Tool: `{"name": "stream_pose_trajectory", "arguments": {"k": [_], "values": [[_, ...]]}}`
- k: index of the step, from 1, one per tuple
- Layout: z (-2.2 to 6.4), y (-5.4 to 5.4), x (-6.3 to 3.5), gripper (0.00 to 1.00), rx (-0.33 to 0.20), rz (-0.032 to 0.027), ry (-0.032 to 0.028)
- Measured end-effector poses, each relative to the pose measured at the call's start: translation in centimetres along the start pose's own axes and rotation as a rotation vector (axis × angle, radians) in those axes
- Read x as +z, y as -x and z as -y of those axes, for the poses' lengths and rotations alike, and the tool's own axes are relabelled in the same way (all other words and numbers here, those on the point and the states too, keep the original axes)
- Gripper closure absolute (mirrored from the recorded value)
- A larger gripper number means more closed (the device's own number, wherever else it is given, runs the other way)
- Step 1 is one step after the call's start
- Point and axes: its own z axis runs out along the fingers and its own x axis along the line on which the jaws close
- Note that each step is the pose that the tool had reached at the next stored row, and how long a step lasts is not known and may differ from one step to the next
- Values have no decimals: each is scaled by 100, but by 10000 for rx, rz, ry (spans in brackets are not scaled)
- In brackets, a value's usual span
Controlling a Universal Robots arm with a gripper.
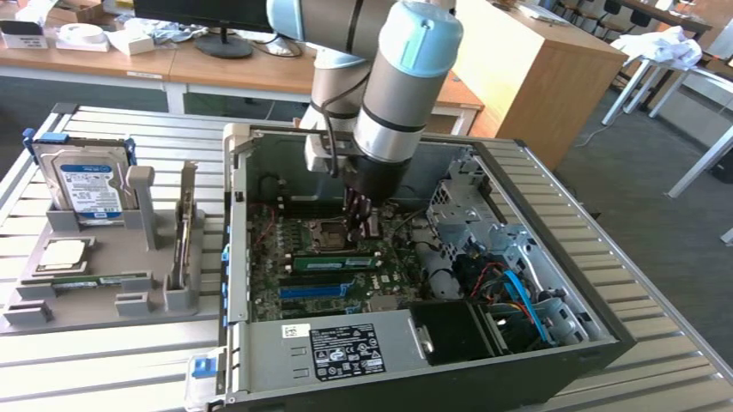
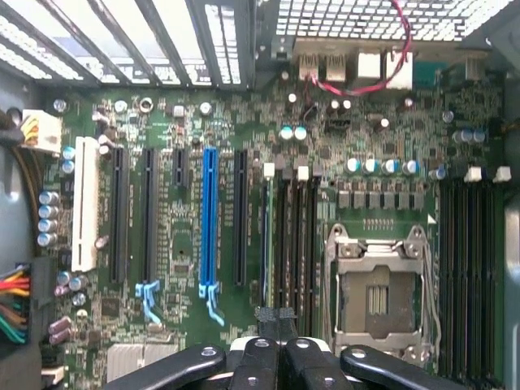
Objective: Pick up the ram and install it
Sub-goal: 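Press down the ram until it locks into place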
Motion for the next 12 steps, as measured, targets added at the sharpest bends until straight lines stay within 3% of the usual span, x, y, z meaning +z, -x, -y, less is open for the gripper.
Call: {"name": "stream_pose_trajectory", "arguments": {"k": [12], "values": [[-192,0,9,90,-1,1,0]]}}
